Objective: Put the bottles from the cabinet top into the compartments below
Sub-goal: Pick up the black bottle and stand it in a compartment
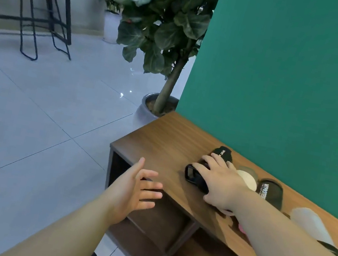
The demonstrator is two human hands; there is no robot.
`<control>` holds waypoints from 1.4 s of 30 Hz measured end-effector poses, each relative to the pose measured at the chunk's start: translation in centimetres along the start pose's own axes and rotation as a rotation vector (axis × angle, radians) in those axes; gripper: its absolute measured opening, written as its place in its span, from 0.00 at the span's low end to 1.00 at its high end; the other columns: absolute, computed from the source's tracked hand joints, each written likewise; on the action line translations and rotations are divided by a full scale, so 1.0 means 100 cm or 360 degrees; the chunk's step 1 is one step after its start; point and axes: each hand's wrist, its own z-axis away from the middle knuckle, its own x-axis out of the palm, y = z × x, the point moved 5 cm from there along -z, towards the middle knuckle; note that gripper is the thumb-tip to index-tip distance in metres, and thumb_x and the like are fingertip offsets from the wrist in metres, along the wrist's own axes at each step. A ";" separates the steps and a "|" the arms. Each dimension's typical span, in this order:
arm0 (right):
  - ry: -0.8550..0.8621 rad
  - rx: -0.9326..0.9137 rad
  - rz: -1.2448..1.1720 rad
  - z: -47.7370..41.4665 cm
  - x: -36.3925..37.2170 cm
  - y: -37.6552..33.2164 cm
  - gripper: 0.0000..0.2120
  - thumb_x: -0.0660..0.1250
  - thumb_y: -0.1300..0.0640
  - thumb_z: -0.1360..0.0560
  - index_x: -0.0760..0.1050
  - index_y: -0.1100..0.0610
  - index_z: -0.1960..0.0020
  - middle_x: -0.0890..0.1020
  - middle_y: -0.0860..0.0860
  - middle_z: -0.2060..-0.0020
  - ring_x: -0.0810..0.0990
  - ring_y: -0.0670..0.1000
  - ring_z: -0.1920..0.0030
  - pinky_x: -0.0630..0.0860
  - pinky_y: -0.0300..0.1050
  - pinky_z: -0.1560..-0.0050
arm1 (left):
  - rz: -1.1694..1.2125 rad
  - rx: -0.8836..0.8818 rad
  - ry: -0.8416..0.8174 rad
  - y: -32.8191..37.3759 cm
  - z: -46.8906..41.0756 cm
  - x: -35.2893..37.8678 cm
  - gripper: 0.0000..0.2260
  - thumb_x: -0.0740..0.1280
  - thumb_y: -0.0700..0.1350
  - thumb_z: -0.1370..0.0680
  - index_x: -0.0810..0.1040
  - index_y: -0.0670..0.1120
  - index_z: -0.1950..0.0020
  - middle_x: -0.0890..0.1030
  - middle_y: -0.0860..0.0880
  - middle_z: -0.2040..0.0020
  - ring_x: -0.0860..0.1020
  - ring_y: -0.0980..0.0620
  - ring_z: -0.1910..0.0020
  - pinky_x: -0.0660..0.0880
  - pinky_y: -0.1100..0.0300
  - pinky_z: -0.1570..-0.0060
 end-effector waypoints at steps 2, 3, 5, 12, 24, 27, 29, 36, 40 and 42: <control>0.0047 0.0013 0.0110 0.000 0.000 -0.004 0.42 0.71 0.56 0.28 0.51 0.45 0.22 0.56 0.55 0.22 0.50 0.59 0.22 0.58 0.61 0.26 | 0.0096 -0.0018 0.0042 -0.015 0.010 -0.007 0.29 0.55 0.67 0.19 0.79 0.47 0.35 0.84 0.40 0.38 0.84 0.40 0.41 0.80 0.42 0.41; 0.0067 0.0009 0.0167 0.000 -0.001 -0.007 0.41 0.71 0.58 0.28 0.52 0.46 0.22 0.58 0.56 0.23 0.53 0.60 0.23 0.60 0.60 0.27 | 0.0118 -0.0024 0.0052 -0.021 0.015 -0.011 0.28 0.55 0.66 0.19 0.79 0.47 0.35 0.84 0.40 0.38 0.84 0.40 0.41 0.80 0.43 0.43; 0.0103 -0.0001 0.0239 0.000 -0.005 -0.013 0.39 0.71 0.58 0.27 0.55 0.47 0.23 0.63 0.57 0.26 0.59 0.60 0.26 0.64 0.58 0.30 | 0.0146 -0.0019 0.0077 -0.030 0.023 -0.016 0.27 0.55 0.65 0.18 0.78 0.46 0.35 0.84 0.39 0.39 0.84 0.40 0.41 0.81 0.44 0.45; 0.0324 -0.0149 0.0031 0.011 -0.032 -0.051 0.39 0.70 0.47 0.29 0.57 0.49 0.23 0.65 0.53 0.26 0.64 0.56 0.27 0.65 0.51 0.30 | 0.0289 0.0054 0.0213 -0.042 0.032 -0.032 0.26 0.54 0.64 0.17 0.79 0.46 0.36 0.85 0.40 0.39 0.85 0.40 0.42 0.81 0.45 0.46; 0.0607 0.0102 -0.1889 0.048 -0.056 -0.147 0.19 0.73 0.49 0.34 0.74 0.36 0.45 0.81 0.37 0.51 0.78 0.37 0.52 0.75 0.36 0.54 | 0.0957 0.0157 0.0350 -0.090 0.001 -0.048 0.26 0.57 0.62 0.18 0.71 0.50 0.25 0.77 0.41 0.28 0.76 0.36 0.30 0.71 0.35 0.30; 0.0519 0.0312 -0.2024 0.039 -0.013 -0.161 0.19 0.71 0.45 0.36 0.74 0.37 0.45 0.81 0.38 0.51 0.80 0.40 0.51 0.80 0.44 0.49 | 0.1066 0.0051 0.0382 -0.117 -0.010 -0.052 0.23 0.61 0.59 0.18 0.75 0.48 0.28 0.81 0.38 0.33 0.84 0.37 0.40 0.74 0.34 0.33; 0.0428 0.0426 -0.2012 0.031 0.021 -0.173 0.27 0.71 0.43 0.37 0.72 0.37 0.38 0.79 0.39 0.45 0.79 0.42 0.45 0.79 0.44 0.46 | 0.1107 -0.0051 0.0487 -0.133 -0.017 -0.061 0.21 0.64 0.58 0.19 0.78 0.46 0.32 0.84 0.37 0.38 0.86 0.37 0.46 0.78 0.35 0.37; 0.0164 0.0530 -0.2210 0.003 0.105 -0.212 0.55 0.82 0.55 0.43 0.56 0.40 0.25 0.71 0.39 0.35 0.70 0.41 0.34 0.70 0.30 0.47 | 0.0959 -0.0460 0.0550 -0.161 -0.066 -0.086 0.19 0.62 0.53 0.21 0.84 0.42 0.39 0.89 0.41 0.52 0.85 0.40 0.47 0.83 0.50 0.50; 0.0226 0.0713 -0.2281 -0.017 0.133 -0.208 0.49 0.84 0.58 0.42 0.61 0.41 0.30 0.74 0.34 0.46 0.75 0.38 0.43 0.72 0.23 0.59 | 0.0915 -0.0526 0.0554 -0.169 -0.110 -0.108 0.22 0.66 0.56 0.24 0.84 0.43 0.38 0.88 0.39 0.45 0.85 0.36 0.43 0.78 0.43 0.35; 0.0279 0.0852 -0.2292 -0.031 0.144 -0.205 0.46 0.83 0.58 0.41 0.62 0.45 0.31 0.74 0.34 0.50 0.75 0.37 0.50 0.71 0.23 0.66 | 0.0887 -0.0519 0.0537 -0.165 -0.127 -0.114 0.21 0.66 0.56 0.22 0.85 0.42 0.39 0.88 0.39 0.45 0.85 0.37 0.43 0.78 0.44 0.34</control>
